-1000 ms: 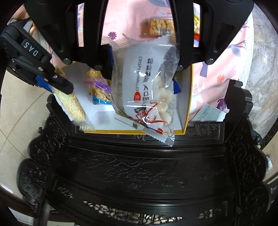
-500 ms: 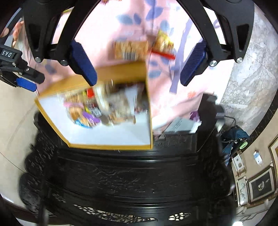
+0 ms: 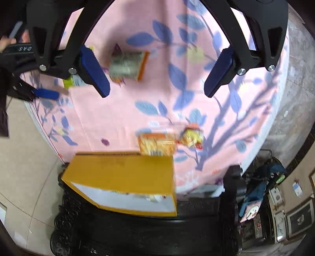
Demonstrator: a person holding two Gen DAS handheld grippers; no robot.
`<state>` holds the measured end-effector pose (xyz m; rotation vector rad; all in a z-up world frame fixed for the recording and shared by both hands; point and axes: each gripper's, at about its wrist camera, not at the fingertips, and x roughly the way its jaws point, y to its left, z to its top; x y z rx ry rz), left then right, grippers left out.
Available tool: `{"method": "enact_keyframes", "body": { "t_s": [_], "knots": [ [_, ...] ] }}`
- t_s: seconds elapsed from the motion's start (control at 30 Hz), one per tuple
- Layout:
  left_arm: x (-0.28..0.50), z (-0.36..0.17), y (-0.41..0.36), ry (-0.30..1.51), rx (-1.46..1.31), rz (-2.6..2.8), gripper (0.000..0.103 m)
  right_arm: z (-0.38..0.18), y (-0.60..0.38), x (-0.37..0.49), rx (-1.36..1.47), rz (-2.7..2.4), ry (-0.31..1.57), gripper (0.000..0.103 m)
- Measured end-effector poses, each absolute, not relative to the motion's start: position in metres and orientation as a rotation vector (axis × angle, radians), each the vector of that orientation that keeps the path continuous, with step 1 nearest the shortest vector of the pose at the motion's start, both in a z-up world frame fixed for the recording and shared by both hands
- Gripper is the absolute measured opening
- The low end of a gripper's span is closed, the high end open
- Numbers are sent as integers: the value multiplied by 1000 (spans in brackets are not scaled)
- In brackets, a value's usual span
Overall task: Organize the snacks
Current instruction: 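Move the right gripper to the green-yellow bag while the left approaches a small wrapped pack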
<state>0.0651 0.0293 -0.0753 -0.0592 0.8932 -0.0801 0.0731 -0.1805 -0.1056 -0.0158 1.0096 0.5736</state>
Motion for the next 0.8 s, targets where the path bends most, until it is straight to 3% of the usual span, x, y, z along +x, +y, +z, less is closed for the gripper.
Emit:
{"method": "enact_keyframes", "body": {
  "t_s": [0.23, 0.3, 0.43, 0.63, 0.8],
  "knots": [
    [44, -76, 24, 914, -79, -80, 98, -146, -173, 104, -73, 599, 1124, 82],
    [39, -75, 24, 913, -84, -81, 98, -146, -176, 96, -68, 612, 1123, 89],
    [33, -72, 24, 912, -94, -84, 98, -146, -179, 69, -111, 624, 1143, 93],
    [23, -76, 25, 919, -108, -89, 98, -155, -159, 14, -324, 515, 1051, 99],
    [20, -85, 31, 951, -131, -74, 98, -159, -157, 15, -216, 383, 1004, 101]
  ]
}}
